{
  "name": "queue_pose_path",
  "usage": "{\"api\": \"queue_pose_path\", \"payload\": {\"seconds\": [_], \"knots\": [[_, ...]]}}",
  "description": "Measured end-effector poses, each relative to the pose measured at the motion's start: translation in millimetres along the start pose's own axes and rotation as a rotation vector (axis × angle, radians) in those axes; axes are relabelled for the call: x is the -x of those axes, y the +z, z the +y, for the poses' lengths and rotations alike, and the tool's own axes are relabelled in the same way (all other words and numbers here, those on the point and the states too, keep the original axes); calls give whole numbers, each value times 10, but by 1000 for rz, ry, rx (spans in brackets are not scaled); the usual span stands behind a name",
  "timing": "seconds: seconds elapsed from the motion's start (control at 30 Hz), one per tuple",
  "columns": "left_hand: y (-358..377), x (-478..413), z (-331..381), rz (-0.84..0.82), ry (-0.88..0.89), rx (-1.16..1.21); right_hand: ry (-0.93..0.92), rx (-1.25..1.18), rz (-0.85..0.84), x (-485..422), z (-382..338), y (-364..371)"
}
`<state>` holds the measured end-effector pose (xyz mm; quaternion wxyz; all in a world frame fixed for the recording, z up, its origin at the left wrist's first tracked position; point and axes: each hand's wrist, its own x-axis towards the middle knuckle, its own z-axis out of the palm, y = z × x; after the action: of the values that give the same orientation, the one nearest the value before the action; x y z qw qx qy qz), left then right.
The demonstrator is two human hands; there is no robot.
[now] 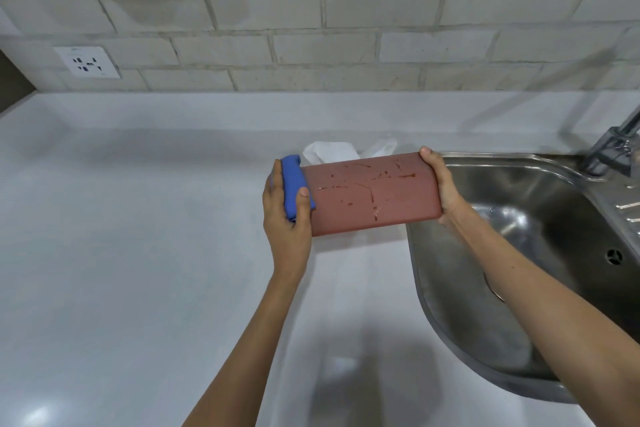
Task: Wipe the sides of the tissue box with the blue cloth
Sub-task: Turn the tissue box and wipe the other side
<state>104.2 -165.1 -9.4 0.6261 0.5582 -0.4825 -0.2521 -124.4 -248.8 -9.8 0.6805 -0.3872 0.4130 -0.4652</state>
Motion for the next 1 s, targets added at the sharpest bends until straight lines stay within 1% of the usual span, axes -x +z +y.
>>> {"api": "queue_pose_path", "payload": {"seconds": [0.1, 0.23, 0.33, 0.4, 0.47, 0.53, 0.6, 0.67, 0.73, 0.87, 0.93, 1.0], "knots": [[-55, 233, -45, 5, 85, -84, 16, -4, 13, -18, -5, -4], [-174, 453, -120, -52, 121, -128, 42, 8, 31, -6, -5, -29], [-201, 134, -20, -42, 139, -195, 73, 37, 42, 25, -15, -16], [-113, -119, 119, -39, 166, -290, 85, 38, 45, 28, -7, -4], [-12, -162, 171, -51, 246, -384, 79, 31, 61, 27, 1, 16], [5, -15, 89, -70, 349, -444, 65, 21, 74, 26, 1, 24], [-87, 216, -74, -93, 413, -468, 66, 14, 76, 35, -2, 21], [-220, 375, -189, -118, 439, -477, 87, 18, 78, 51, -13, 24], [-283, 349, -183, -122, 451, -505, 97, 40, 93, 59, -18, 30], [-44, -76, 83, -26, 335, -535, 103, 57, 115, 68, -25, 75], [79, -138, 146, -42, 382, -598, 92, 60, 123, 71, -19, 87], [61, -37, 78, -85, 499, -658, 90, 63, 131, 68, -30, 81]]}}
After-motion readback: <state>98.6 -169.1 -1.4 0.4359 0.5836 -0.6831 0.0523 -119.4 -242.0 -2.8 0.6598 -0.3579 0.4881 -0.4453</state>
